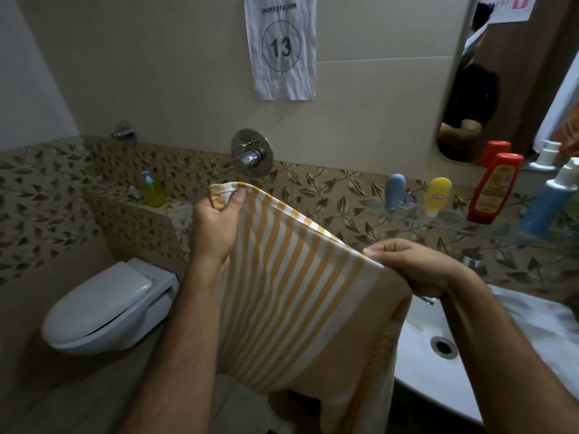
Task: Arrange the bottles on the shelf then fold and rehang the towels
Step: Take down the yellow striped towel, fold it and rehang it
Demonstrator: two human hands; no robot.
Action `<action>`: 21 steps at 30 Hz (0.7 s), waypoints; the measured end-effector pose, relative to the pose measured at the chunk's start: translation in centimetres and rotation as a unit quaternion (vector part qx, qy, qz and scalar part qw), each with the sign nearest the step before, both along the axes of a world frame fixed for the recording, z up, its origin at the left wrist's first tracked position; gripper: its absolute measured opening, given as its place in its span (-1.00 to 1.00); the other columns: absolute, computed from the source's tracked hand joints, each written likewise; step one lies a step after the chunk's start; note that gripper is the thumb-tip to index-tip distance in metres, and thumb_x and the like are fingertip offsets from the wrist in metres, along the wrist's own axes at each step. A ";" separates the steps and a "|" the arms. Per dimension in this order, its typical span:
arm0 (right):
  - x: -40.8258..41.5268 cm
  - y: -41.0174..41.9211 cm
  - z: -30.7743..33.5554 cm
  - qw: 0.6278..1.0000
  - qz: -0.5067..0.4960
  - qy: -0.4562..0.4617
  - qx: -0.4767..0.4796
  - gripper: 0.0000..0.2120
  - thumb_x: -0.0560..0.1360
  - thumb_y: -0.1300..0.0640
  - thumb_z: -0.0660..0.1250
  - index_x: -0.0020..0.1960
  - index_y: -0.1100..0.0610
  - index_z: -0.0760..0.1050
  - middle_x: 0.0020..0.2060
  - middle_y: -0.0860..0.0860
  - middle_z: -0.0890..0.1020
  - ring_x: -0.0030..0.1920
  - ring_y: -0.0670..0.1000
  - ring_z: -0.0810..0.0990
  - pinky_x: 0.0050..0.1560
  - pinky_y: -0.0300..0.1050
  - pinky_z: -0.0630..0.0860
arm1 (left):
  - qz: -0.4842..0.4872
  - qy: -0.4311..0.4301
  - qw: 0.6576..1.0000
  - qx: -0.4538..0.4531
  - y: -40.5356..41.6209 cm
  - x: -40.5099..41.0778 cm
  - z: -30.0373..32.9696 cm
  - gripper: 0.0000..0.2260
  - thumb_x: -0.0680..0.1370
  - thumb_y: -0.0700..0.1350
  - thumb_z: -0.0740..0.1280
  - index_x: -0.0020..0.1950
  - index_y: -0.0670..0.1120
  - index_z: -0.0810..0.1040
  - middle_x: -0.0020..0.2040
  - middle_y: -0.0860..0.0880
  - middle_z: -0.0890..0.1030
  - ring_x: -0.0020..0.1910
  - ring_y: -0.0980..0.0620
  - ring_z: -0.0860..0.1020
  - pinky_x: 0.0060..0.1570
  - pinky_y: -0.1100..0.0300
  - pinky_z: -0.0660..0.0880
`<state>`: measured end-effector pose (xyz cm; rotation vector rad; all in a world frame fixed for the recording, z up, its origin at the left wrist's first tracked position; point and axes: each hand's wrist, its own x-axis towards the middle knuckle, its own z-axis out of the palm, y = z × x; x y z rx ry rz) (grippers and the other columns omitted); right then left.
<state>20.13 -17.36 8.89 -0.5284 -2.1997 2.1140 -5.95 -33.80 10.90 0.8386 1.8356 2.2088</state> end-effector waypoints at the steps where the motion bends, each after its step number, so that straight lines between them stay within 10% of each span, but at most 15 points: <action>1: -0.1 0.3 -0.1 1.000 -0.015 0.009 0.014 -0.56 0.28 -0.22 0.55 -0.13 0.15 0.65 -0.26 0.09 0.61 -0.30 -0.02 0.58 -0.27 -0.17 0.55 | -0.001 0.003 1.000 -0.003 -0.2 -0.1 0.0 -0.84 0.51 -0.05 0.42 -0.26 -0.03 0.66 -0.23 -0.01 0.69 -0.18 -0.04 0.65 -0.02 -0.12 0.60; 9: -1.1 -1.3 -0.6 0.993 -0.059 0.045 0.094 -0.63 0.24 -0.12 0.57 -0.17 0.11 0.56 -0.23 0.05 0.61 -0.23 -0.02 0.59 -0.22 -0.14 0.52 | 0.027 0.002 1.000 -0.004 -1.5 0.3 0.0 -0.87 0.55 -0.12 0.39 -0.21 -0.02 0.59 -0.25 0.07 0.65 -0.27 0.19 0.63 -0.21 0.26 0.56; 16: -3.0 -4.1 -1.9 0.929 -0.244 -0.052 0.274 -0.72 0.54 -0.04 0.35 -0.06 0.20 0.58 -0.09 0.16 0.67 -0.08 0.12 0.66 0.01 0.14 0.61 | 0.060 0.031 0.998 -0.007 -1.6 0.8 -0.8 -0.85 0.53 -0.06 0.40 -0.23 0.01 0.55 -0.23 0.02 0.64 -0.21 0.09 0.63 -0.17 0.12 0.58; 21: -0.9 -3.6 -4.8 0.931 -0.210 -0.115 0.274 -0.72 0.48 -0.04 0.43 -0.17 0.19 0.59 -0.29 0.14 0.61 -0.28 0.02 0.55 -0.23 -0.03 0.47 | 0.138 0.029 0.990 0.021 -1.1 1.0 -0.4 -0.79 0.55 -0.10 0.39 -0.28 0.01 0.49 -0.31 0.10 0.55 -0.46 0.35 0.51 -0.40 0.42 0.43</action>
